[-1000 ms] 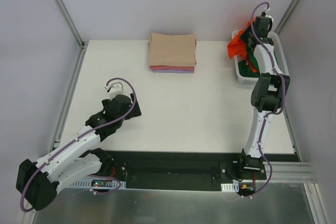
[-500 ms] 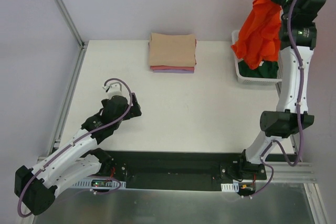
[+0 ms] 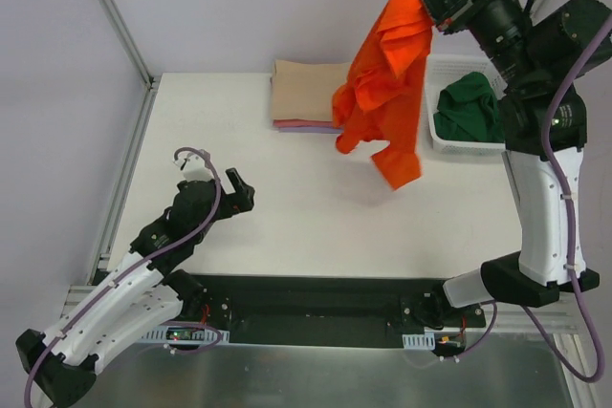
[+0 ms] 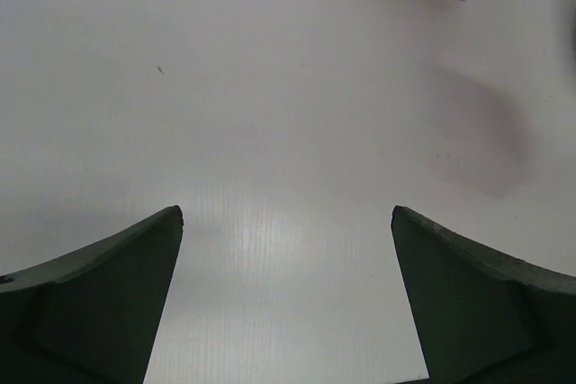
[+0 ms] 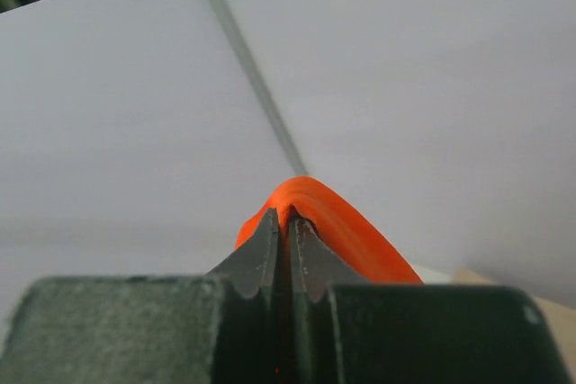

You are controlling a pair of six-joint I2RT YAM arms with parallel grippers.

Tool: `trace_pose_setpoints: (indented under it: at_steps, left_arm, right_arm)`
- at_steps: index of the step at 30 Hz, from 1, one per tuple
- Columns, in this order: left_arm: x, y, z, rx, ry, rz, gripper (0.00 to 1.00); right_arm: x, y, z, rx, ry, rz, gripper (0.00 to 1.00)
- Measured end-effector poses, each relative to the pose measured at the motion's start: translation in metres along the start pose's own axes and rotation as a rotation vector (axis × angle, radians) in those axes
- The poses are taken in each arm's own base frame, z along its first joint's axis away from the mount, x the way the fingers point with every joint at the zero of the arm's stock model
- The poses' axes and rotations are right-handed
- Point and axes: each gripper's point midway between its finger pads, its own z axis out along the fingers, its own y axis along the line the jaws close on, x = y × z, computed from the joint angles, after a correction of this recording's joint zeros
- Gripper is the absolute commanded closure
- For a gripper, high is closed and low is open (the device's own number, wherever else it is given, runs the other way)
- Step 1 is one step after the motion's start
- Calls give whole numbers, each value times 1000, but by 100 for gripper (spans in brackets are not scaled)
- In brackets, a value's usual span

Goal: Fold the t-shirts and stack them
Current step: Move the tshirt to the center of the board

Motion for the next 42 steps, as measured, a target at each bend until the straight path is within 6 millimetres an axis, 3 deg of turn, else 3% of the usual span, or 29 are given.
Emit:
trace_pose_setpoints:
  at_steps: [6, 9, 11, 13, 16, 18, 21, 22, 24, 26, 28, 33, 37, 42]
  left_arm:
    - [-14, -3, -16, 41, -63, -64, 1]
    - [-18, 1, -24, 37, -89, -102, 1]
    - [-20, 5, -29, 30, -106, -129, 1]
    - [-23, 8, -32, 28, -124, -154, 1]
    - [-19, 10, -32, 25, -123, -183, 1]
    - [-9, 15, -28, 5, -97, -192, 1]
    - [11, 24, -20, -41, -38, -189, 1]
    - [19, 27, -16, -59, -15, -186, 1]
    - [34, 32, -9, -97, 40, -175, 1]
    - [47, 34, -3, -126, 99, -157, 1]
    - [59, 35, 2, -145, 158, -143, 1]
    - [92, 26, 7, -132, 330, -126, 4]
    - [100, 5, 10, -44, 392, -140, 11]
    - [102, -13, 23, 19, 416, -138, 25]
  right_arm:
    - [54, 80, 2, -217, 142, 120, 99]
    - [82, 89, 2, -250, 209, 155, 99]
    - [109, 76, -2, -213, 258, 166, 99]
    - [146, 47, -13, -121, 318, 161, 99]
    - [210, -14, -51, 63, 419, 133, 99]
    - [254, -74, -90, 226, 483, 112, 97]
    - [319, -173, -159, 523, 592, 98, 74]
    - [347, -210, -190, 642, 652, 95, 61]
    - [385, -252, -238, 799, 763, 107, 35]
    - [410, -276, -277, 919, 864, 113, 20]
    - [417, -289, -297, 986, 921, 89, 3]
    - [390, -299, -297, 1043, 848, -25, 4]
    - [360, -294, -299, 1073, 734, -87, 4]
    - [359, -273, -318, 1011, 666, -83, 4]
